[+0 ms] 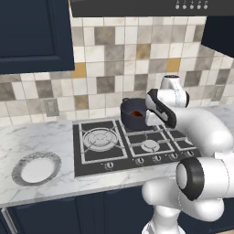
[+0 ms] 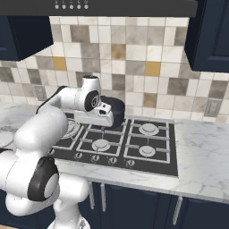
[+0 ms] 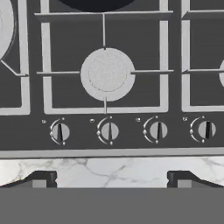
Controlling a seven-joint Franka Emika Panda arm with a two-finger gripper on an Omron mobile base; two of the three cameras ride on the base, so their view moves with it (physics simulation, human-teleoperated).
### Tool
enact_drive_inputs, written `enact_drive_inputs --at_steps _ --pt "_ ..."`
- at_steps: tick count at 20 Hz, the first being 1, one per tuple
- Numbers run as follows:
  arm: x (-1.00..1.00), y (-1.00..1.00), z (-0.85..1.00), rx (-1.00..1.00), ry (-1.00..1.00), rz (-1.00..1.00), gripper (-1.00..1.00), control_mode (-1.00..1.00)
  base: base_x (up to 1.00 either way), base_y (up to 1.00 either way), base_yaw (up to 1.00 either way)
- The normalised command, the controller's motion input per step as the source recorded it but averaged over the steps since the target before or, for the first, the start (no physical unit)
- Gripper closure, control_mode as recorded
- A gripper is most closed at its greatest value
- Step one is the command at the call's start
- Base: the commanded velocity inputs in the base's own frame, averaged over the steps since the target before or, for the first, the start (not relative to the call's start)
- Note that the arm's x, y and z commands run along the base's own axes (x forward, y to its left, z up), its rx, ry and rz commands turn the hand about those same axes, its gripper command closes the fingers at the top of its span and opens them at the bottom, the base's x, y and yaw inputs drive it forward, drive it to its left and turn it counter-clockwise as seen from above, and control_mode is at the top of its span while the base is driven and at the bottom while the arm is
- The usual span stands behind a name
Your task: Retrieve the frozen meat and place it in the pot on a burner. Then turn the burner on.
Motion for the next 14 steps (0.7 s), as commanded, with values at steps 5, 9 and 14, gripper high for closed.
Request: enact_drive_inputs --at_steps 5,9,14 --pt "0.23 0.0 -0.29 -0.08 0.07 0.0 -1.0 -1.0 0.0 0.0 0.0" --pt "0.06 0.0 -0.21 -0.04 0.06 0.0 -1.0 -1.0 0.0 0.0 0.0" --pt "0.0 0.0 -0.04 -0.01 0.04 0.0 -1.0 -1.0 0.0 0.0 0.0"
